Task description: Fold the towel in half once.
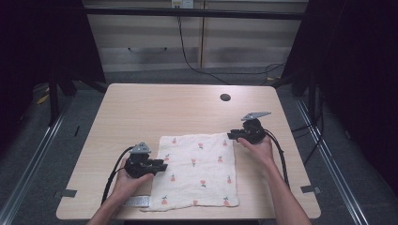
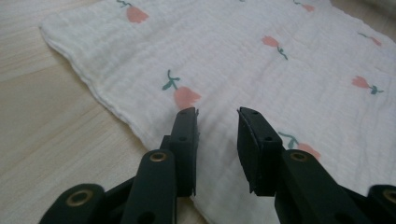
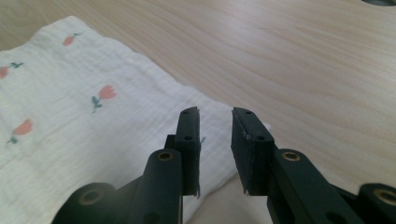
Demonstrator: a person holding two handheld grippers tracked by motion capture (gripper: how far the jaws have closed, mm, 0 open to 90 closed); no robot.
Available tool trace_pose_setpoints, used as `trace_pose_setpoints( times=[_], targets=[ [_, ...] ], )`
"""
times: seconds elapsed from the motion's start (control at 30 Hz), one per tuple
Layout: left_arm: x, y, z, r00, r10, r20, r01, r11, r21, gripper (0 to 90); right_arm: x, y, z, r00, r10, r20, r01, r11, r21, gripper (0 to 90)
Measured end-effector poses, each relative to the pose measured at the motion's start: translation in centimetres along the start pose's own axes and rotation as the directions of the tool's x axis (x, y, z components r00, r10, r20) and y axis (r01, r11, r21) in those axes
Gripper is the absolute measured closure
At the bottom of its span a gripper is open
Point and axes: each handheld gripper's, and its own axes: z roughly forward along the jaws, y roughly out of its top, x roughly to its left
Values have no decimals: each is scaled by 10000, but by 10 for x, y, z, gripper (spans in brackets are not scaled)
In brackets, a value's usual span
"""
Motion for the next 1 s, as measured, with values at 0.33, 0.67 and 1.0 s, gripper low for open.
trace_pose_setpoints(
  times=[0.33,0.67,1.0],
  targets=[
    [4,-3,-1,9997,-138,191,141,9998,-162,725,-24,6,21,9982,416,428,-443,9970,640,680],
    [8,0,-1,9970,-499,594,504,9987,-61,640,-19,3,31,9988,311,381,-348,9945,986,785],
    [40,20,-20,9939,-1042,-357,1011,9917,-801,555,-15,1,31,9997,240,42,-243,9953,941,884]
  ],
)
